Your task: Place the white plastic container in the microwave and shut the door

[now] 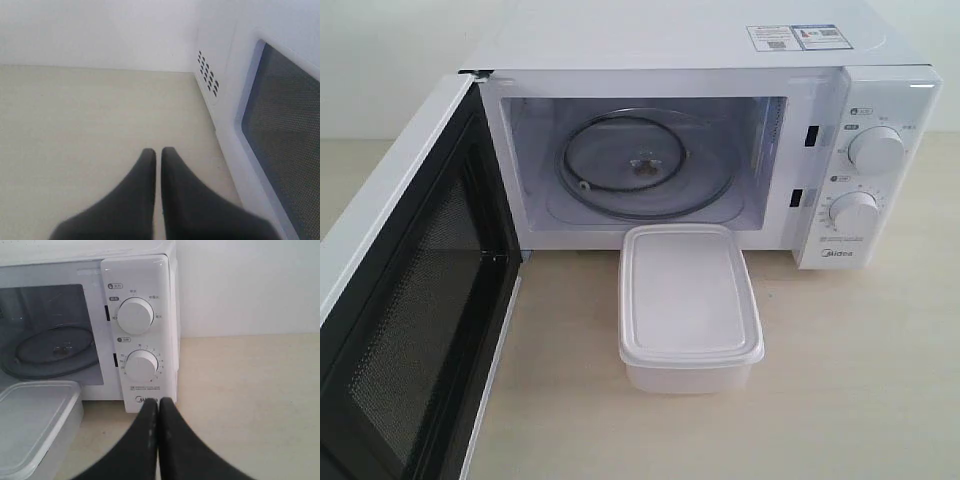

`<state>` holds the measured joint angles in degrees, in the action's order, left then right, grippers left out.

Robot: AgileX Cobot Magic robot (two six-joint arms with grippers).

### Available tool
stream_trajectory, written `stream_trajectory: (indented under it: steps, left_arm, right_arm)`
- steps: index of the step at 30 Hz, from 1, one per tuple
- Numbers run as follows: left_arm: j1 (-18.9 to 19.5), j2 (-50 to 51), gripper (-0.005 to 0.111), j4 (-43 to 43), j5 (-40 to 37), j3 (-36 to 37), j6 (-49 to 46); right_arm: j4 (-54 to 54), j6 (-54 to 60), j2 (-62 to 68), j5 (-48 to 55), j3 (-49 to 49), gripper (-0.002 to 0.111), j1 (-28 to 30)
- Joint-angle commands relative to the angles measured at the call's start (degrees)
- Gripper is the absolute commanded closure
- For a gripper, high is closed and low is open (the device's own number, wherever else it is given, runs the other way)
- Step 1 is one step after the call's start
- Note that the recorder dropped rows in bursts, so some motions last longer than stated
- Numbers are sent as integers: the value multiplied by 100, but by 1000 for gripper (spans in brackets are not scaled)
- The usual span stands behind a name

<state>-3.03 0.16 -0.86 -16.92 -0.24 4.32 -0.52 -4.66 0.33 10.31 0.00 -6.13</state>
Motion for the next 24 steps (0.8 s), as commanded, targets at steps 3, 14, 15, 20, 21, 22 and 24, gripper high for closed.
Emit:
stream_trajectory:
  steps: [3,14,15,20,21,22,24]
  left_arm:
    - [14,-16,102,24,-5,24,-31]
    - [14,-16,102,24,-5,24,-31]
    - [14,-16,102,24,-5,24,-31]
    - [14,-16,102,24,-5,24,-31]
    - [14,-16,102,24,-5,24,-31]
    - [14,-16,102,24,-5,24,-31]
    - [14,-16,102,24,-5,24,-31]
  right_arm:
    - [-5,20,-33,-25,0,108,33]
    - [-5,20,-33,-114,0,108,33]
    - [-5,20,-33,-114,0,108,33]
    - [-5,10,-33,-1824,0,108,33]
    - [-5,10,-33,-2193,0,108,33]
    - [-5,-1,-33,-2590,0,108,33]
    - [52,-68,-33,-3580,0,108,33]
